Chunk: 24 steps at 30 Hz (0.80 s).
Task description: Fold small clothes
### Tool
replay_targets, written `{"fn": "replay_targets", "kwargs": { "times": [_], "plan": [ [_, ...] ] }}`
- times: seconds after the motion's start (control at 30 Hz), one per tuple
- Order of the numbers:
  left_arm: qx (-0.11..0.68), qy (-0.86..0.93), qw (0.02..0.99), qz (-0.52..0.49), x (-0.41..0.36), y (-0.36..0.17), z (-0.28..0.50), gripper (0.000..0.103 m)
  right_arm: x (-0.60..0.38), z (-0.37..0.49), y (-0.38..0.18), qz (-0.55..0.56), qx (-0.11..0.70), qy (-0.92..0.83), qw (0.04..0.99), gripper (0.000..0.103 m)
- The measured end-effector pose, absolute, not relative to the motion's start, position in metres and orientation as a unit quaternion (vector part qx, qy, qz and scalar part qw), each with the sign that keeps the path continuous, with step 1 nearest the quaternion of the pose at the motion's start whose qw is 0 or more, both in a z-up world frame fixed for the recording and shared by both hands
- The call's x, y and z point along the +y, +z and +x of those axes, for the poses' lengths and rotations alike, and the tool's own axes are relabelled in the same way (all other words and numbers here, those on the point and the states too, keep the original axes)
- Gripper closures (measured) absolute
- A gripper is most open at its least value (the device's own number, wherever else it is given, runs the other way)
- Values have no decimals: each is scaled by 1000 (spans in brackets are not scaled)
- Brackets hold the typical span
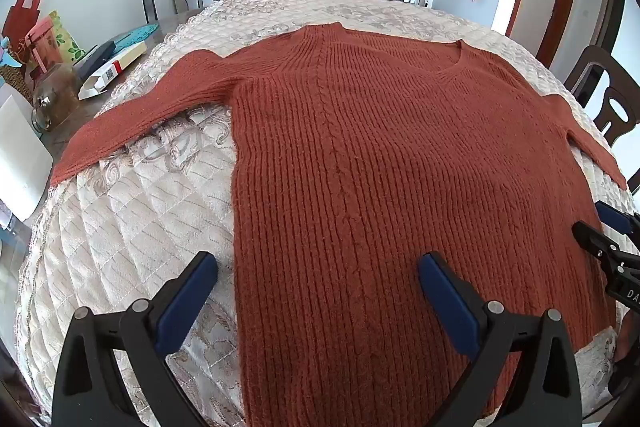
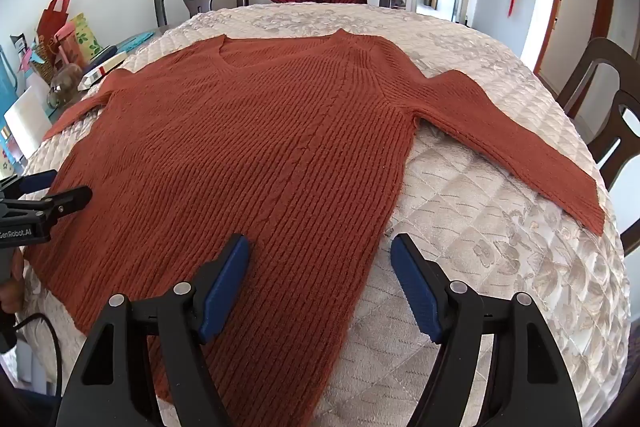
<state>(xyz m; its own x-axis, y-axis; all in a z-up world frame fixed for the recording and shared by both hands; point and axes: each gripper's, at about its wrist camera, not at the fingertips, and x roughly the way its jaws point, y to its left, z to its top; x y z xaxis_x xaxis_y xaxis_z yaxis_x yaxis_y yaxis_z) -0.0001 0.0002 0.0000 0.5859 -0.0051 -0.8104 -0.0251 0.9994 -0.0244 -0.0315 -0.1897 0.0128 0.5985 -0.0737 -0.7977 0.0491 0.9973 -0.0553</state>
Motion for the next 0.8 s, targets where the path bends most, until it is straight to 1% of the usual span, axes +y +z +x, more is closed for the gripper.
{"fn": "replay_targets", "kwargs": {
  "times": [0.8],
  "plan": [
    [453,6,892,-15,0,0,0,1,-190,-32,13,-14,446,-34,894,30]
  ]
}}
